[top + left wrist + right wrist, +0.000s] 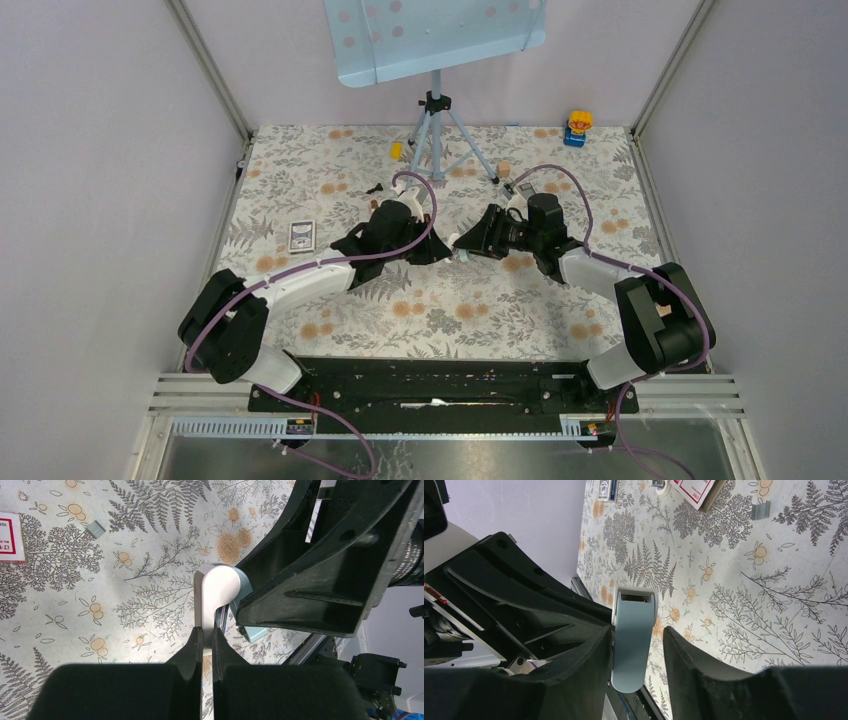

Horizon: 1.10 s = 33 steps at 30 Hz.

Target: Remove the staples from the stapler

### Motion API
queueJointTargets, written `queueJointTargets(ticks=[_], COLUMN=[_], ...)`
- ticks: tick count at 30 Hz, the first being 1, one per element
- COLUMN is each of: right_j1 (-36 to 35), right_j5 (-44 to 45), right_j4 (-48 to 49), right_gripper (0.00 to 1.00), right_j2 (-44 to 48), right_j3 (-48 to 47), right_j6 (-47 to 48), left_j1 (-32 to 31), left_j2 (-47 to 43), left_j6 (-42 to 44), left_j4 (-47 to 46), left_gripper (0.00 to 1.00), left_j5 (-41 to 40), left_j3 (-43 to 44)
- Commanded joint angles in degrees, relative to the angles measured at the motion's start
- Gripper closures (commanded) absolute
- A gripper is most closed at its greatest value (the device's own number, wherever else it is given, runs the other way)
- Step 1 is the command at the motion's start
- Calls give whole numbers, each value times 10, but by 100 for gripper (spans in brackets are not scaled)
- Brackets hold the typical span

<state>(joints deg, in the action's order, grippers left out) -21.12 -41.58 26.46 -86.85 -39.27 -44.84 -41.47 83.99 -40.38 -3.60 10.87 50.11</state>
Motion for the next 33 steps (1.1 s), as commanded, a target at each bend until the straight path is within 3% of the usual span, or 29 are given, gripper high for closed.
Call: queueJointTargets(ticks=[1,4,5,8,11,14,17,33], right_j1=[-5,-5,-4,-5,-5,-5,-4,-5], right_j5=[-22,-22,-22,-26,-39,-57,-66,-101], right_j4=[19,14,0,-20,-22,-1,14,-3], right_gripper=[53,62,71,88,99,100,100,100], right_j2=[-5,-4,-2,-3,-6,-8,-6,-5], right_j3=[-11,-13,-18,-29,-35,-33,-28,-22], right_j6=[1,6,17,37,39,25,12,25], left_j1=[6,8,10,14,15,15,15,15], left_j2=[-12,-11,-9,-4,4,12,17,44], left_j6=[7,9,15,33,56,72,84,117], left_j4=[-35,-32,-27,-9,9,20,32,80], left_gripper=[100,100,100,98,77,62,57,63], left_j5=[4,3,-1,-11,-28,-42,-58,-157], left_j3=[1,1,1,8,13,16,21,63])
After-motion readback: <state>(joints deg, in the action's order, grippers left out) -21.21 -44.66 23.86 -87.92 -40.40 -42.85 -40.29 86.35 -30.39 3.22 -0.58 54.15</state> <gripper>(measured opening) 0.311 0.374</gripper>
